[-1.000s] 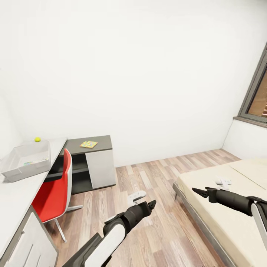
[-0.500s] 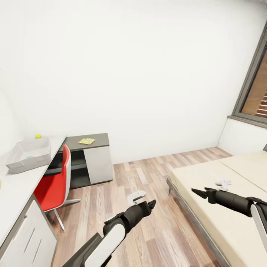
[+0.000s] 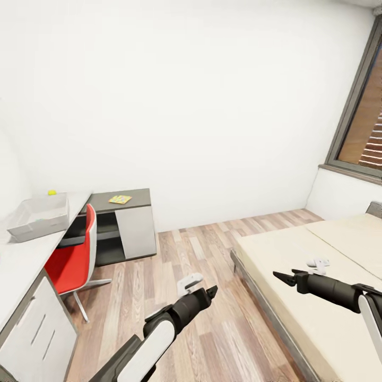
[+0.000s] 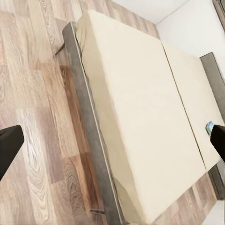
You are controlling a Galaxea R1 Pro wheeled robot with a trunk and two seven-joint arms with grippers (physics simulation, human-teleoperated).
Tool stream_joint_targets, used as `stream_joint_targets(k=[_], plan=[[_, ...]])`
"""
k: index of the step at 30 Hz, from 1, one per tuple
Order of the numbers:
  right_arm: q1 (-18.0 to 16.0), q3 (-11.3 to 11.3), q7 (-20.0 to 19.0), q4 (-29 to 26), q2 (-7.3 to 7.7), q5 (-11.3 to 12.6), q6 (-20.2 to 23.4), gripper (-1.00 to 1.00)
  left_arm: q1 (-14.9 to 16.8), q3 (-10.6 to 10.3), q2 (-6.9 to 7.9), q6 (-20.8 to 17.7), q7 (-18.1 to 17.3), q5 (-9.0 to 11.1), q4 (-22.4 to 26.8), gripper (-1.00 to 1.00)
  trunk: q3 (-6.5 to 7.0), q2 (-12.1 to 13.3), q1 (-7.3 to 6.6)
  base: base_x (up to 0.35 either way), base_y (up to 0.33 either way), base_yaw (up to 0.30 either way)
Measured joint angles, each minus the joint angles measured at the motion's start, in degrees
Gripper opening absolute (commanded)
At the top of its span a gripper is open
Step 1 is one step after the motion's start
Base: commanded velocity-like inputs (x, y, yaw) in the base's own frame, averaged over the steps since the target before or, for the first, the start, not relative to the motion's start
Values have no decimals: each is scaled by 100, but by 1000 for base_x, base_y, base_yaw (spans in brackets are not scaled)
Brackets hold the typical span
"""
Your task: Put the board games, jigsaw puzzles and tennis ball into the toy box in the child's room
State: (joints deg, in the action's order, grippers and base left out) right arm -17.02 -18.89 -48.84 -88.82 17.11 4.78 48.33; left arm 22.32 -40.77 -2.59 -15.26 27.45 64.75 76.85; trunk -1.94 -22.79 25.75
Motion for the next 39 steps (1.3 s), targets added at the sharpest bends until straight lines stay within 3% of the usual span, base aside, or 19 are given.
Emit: stream_joint_targets(k=[9,20,39], plan=[[32,0,-67,-64,-13,-9,-1,100,-135,288,-7,5,-1,-14,-12,100,0,0,0,-25,-45,0],[35,15,-67,-76,-16,-14,19,100,-199,351,-5,99,2,-19,-27,100,0,0,0,-6,-10,110],[35,54,-65,-80,-17,-26,31,100,-241,371,4,230,3,-22,-37,100,0,0,0,-1,-2,251]])
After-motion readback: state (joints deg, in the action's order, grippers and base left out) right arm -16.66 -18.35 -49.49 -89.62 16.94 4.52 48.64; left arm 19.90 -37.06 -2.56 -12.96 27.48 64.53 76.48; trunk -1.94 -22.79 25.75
